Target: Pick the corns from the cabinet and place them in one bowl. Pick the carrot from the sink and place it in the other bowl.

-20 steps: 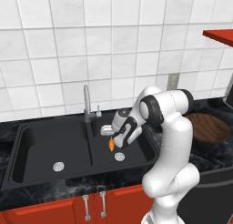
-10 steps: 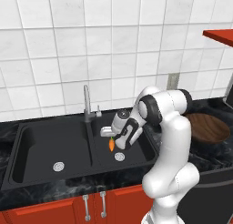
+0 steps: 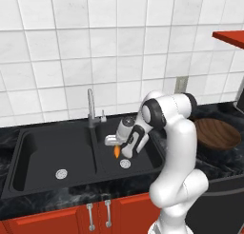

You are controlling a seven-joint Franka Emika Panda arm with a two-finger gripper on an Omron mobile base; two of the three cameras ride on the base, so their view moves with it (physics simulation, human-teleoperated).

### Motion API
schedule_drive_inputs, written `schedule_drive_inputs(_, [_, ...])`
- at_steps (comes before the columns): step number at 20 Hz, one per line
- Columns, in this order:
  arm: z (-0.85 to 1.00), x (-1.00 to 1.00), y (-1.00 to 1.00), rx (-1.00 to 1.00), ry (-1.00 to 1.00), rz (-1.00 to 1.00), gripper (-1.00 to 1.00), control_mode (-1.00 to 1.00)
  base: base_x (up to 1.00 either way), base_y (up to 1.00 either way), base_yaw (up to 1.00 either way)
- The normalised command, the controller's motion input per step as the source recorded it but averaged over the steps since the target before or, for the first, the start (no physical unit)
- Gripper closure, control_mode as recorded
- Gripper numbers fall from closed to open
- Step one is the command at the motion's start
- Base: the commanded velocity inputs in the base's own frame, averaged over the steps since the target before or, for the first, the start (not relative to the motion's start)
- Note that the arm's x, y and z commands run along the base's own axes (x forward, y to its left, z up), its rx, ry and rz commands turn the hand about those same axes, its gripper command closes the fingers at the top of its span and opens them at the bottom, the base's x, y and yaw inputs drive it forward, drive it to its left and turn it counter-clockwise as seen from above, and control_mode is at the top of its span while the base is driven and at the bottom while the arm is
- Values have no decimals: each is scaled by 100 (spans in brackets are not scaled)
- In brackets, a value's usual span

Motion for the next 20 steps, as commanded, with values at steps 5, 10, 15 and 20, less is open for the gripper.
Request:
schedule_drive_inputs(5, [-15, 9, 11, 0, 3, 0, -100, -100, 0, 0, 0])
schedule_drive_inputs(10, [-1, 14, 3, 0, 0, 0, -100, -100, 0, 0, 0])
schedule_drive_inputs(15, [-7, 9, 0, 0, 0, 0, -100, -100, 0, 0, 0])
schedule_drive_inputs(20, [-16, 9, 0, 0, 1, 0, -100, -100, 0, 0, 0])
